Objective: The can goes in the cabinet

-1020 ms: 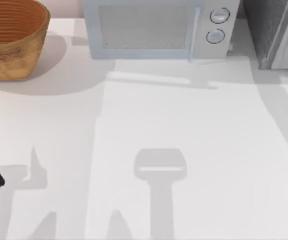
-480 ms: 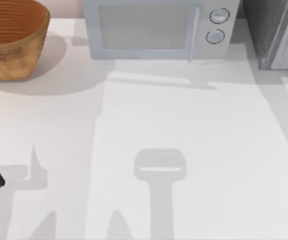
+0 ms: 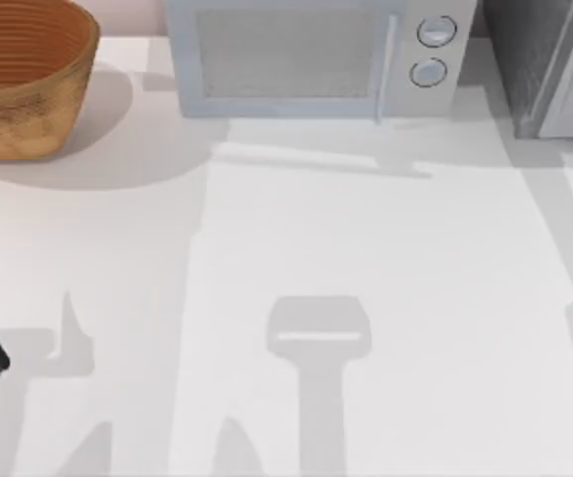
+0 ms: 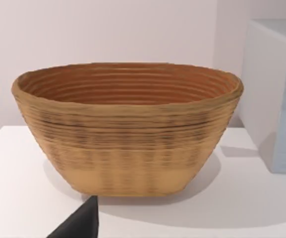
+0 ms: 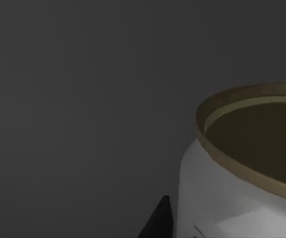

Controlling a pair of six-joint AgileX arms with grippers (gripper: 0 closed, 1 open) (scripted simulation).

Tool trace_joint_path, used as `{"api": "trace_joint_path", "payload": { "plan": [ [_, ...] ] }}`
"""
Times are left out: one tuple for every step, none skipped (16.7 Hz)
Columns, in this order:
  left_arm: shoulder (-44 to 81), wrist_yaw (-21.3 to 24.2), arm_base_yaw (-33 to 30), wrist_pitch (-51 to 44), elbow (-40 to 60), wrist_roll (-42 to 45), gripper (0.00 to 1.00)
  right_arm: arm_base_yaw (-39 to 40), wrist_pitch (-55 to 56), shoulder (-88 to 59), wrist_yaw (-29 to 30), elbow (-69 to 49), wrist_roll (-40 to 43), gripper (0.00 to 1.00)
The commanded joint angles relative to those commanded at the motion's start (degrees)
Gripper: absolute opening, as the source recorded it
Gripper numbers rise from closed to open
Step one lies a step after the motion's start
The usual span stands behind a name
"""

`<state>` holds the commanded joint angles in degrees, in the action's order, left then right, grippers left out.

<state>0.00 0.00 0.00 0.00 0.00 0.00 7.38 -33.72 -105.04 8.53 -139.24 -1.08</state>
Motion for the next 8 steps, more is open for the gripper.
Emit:
{"api": "trace_joint_path", "payload": {
  "plan": [
    [0.00,0.00,0.00,0.00,0.00,0.00,1.00,-0.17,-0.42,-1.26,-0.09,-1.73,0.04,0.00],
    [0.00,0.00,0.00,0.00,0.00,0.00,1.00,-0.36,-0.86,-2.54,-0.16,-3.44,0.07,0.00],
    [0.00,0.00,0.00,0.00,0.00,0.00,1.00,-0.54,-1.33,-3.86,-0.25,-5.10,0.08,0.00],
    [0.00,0.00,0.00,0.00,0.00,0.00,1.00,-0.69,-1.82,-5.18,-0.36,-6.74,0.08,0.00],
    [0.00,0.00,0.00,0.00,0.00,0.00,1.00,-0.84,-2.31,-6.51,-0.47,-8.39,0.06,0.00],
    [0.00,0.00,0.00,0.00,0.00,0.00,1.00,-0.97,-2.79,-7.85,-0.59,-10.08,0.04,0.00],
    [0.00,0.00,0.00,0.00,0.00,0.00,1.00,-1.10,-3.28,-9.20,-0.72,-11.80,0.02,0.00],
    [0.00,0.00,0.00,0.00,0.00,0.00,1.00,-1.24,-3.77,-10.55,-0.86,-13.59,0.01,0.00]
  ]
}}
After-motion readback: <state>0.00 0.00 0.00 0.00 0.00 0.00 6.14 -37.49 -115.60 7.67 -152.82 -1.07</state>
